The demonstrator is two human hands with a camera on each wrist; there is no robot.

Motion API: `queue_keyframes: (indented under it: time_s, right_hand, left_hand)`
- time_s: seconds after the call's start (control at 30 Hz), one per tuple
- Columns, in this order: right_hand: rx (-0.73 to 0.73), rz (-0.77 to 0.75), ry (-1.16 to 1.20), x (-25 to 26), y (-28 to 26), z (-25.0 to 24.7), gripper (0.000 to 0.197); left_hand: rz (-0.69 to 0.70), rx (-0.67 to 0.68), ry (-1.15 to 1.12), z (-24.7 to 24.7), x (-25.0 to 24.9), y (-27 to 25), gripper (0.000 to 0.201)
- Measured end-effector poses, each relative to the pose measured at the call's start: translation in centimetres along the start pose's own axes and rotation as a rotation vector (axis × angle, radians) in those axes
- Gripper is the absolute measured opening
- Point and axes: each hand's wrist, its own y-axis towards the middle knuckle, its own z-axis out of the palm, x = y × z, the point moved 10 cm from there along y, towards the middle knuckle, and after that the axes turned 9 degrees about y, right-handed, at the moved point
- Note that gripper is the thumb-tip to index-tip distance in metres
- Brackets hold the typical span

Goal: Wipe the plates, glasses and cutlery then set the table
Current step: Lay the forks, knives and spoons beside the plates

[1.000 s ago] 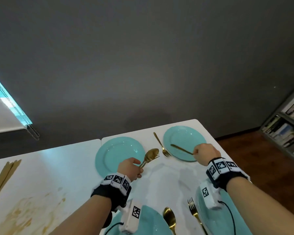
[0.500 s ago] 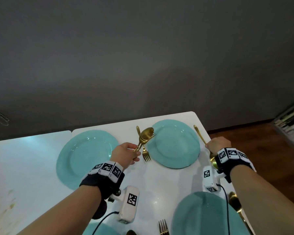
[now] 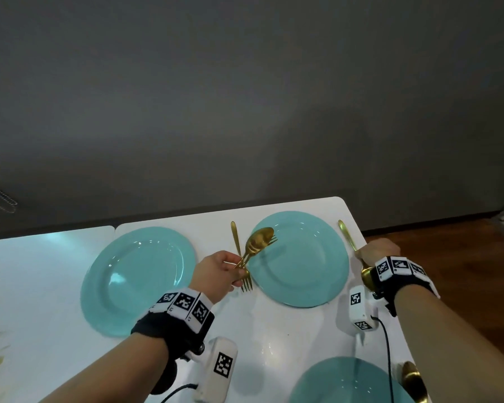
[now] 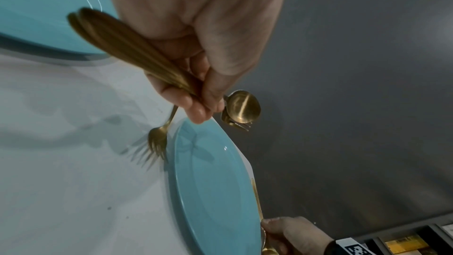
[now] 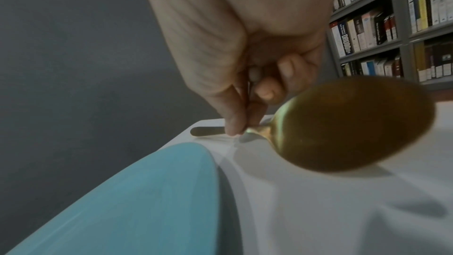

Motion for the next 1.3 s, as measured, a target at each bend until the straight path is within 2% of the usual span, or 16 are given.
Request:
queue_keyframes:
  time_s: [0.13, 0.43, 0.77, 0.9, 1.17, 1.3]
  right_hand:
    - [-0.009, -0.010, 0.093, 0.5, 0.6, 0.4, 0.022]
    - [-0.056, -0.004, 0.156, 1.9, 1.0, 0.1, 0.032]
    - [-0.084, -0.040, 0.101, 3.2, 1.3, 0.0, 0.026]
    - [-0.073, -0.042, 0.078, 3.3, 1.2, 0.0, 0.035]
    - [-0.061, -0.110, 0.017, 3.5, 0.7, -0.2, 0.038]
    - [-0.107, -0.215, 0.064, 4.6, -0.8, -1.4, 0.037]
  left_hand:
    - [-0.008, -0.004, -0.021, -0.1, 0.0, 0.4, 0.015]
    - [-0.007, -0.024, -0.011, -0.5, 0.4, 0.9, 0.016]
    - [-0.035, -0.022, -0.015, -0.9, 1.5, 1.0, 0.015]
    - [-0.048, -0.027, -0.023, -1.1, 1.8, 1.0, 0.015]
    - [-0.085, -0.005, -0.049, -0.7, 2.6, 0.5, 0.015]
    - [-0.122, -0.001, -0.093, -0.4, 3.1, -0.2, 0.019]
